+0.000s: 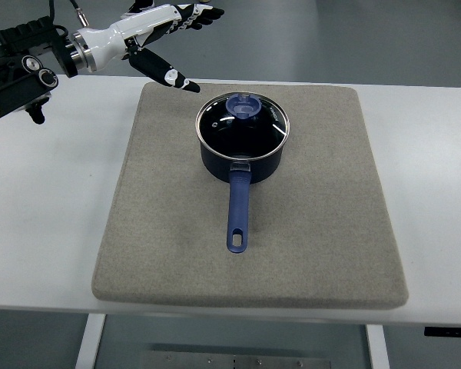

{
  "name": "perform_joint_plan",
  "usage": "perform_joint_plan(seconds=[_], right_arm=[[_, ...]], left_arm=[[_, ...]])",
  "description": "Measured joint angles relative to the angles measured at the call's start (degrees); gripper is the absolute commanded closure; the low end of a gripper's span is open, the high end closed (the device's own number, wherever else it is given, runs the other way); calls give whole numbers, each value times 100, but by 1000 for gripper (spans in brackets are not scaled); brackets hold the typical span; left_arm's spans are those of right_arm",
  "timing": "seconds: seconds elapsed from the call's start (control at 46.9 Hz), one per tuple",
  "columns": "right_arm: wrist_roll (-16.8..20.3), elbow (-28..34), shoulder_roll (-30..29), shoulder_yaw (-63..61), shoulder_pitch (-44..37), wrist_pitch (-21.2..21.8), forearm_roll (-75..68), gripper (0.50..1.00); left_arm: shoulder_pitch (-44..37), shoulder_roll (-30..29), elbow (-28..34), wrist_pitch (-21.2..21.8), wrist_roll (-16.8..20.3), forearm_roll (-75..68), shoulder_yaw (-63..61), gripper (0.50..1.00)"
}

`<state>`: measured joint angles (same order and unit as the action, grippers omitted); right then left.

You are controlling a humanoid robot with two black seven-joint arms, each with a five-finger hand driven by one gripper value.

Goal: Open pot lid and place left with left hand
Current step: 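Move the left hand over the saucepan toward the glass lid's blue knob, then lower the left hand onto the lid and grasp the blue knob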

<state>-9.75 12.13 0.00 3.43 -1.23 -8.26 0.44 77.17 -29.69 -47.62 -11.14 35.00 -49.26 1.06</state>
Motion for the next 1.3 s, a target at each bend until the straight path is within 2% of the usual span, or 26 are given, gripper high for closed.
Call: perform_joint_plan(seconds=[0.192,0.363,0.619,0.875,1.174,1.302], right_arm=[[1,-1,0,0,0,0,0,583],[1,-1,0,0,0,0,0,583],[2,0,0,0,0,0,0,583],[2,-1,0,0,0,0,0,583],[2,-1,0,0,0,0,0,583],[0,-1,0,0,0,0,0,583]], left_arm=[[420,111,-1,-57,0,-1076,-368,529],[561,484,129,-238,0,-1802,-384,534],[656,1158,940,-239,0,-2437,-397,555],[646,1672,1616,-214,0,-2567,-407,557],[679,1856,1654,-212,0,-2650,-907,559],[721,1873,1653,-205,0,-2650,-941,585]])
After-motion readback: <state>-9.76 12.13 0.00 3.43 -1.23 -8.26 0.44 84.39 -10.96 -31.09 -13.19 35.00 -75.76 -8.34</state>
